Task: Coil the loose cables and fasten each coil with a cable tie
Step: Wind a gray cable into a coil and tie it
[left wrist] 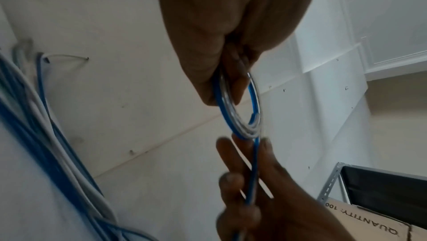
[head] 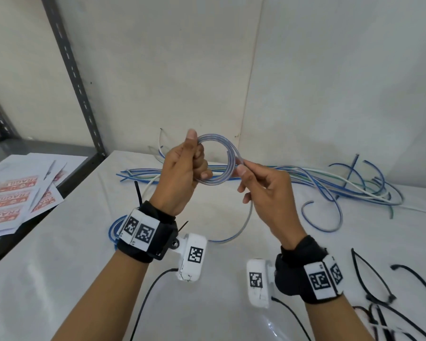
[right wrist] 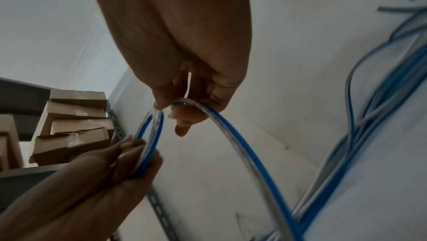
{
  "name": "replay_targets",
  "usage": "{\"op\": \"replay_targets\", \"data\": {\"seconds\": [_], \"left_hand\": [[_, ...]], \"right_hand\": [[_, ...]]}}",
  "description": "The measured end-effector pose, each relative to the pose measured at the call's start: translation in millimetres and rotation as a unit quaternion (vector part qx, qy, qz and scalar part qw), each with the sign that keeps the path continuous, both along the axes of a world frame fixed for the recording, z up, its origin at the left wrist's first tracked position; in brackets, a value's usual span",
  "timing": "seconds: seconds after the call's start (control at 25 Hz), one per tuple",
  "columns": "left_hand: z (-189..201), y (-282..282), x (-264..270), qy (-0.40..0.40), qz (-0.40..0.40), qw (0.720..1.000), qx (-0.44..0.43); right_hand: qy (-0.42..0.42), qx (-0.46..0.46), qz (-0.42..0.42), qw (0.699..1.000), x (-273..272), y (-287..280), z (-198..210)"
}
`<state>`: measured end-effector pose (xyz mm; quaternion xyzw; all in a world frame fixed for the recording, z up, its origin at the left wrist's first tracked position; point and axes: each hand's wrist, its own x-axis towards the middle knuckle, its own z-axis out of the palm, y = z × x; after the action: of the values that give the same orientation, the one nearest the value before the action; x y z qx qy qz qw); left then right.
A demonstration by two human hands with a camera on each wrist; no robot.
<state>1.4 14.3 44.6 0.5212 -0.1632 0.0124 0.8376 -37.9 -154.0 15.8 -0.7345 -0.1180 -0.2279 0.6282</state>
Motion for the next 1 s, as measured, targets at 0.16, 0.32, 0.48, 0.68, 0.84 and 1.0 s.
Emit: {"op": "replay_targets", "data": {"seconds": [0.16, 0.32, 0.48, 0.68, 0.84, 1.0], "left_hand": [[-3.9, -12.8, -5.5, 0.012, 0.024, 0.998, -0.057], [-4.4, -14.2, -2.6, 0.050, 0.005, 0.997, -0.052], [-3.4, 0.8, 2.3, 0.070, -0.089, 0.981, 0.159], [-10.2, 2.9, -5.2, -0.076, -0.054, 0.943, 0.320], [-9.9, -1.8, -1.3, -0.084, 0.028, 0.983, 0.161], [-8.1, -15.8, -6.6, -0.041, 0.031, 0.999, 0.009]], "right_hand": [[0.008, 0.074, 0.000, 0.997, -5.0, 25.2, -4.7], [-0.023, 0.016, -0.018, 0.999, -4.8, 13.1, 2.6], [-0.028, -0.204, 0.009, 0.978, -0.7, -20.9, 10.2], [0.018, -0.262, 0.022, 0.965, -3.4, -31.8, 13.8], [0.003, -0.118, -0.005, 0.993, -3.8, -23.2, 13.9], [-0.017, -0.042, -0.008, 0.999, -7.6, 0.1, 11.0]]}}
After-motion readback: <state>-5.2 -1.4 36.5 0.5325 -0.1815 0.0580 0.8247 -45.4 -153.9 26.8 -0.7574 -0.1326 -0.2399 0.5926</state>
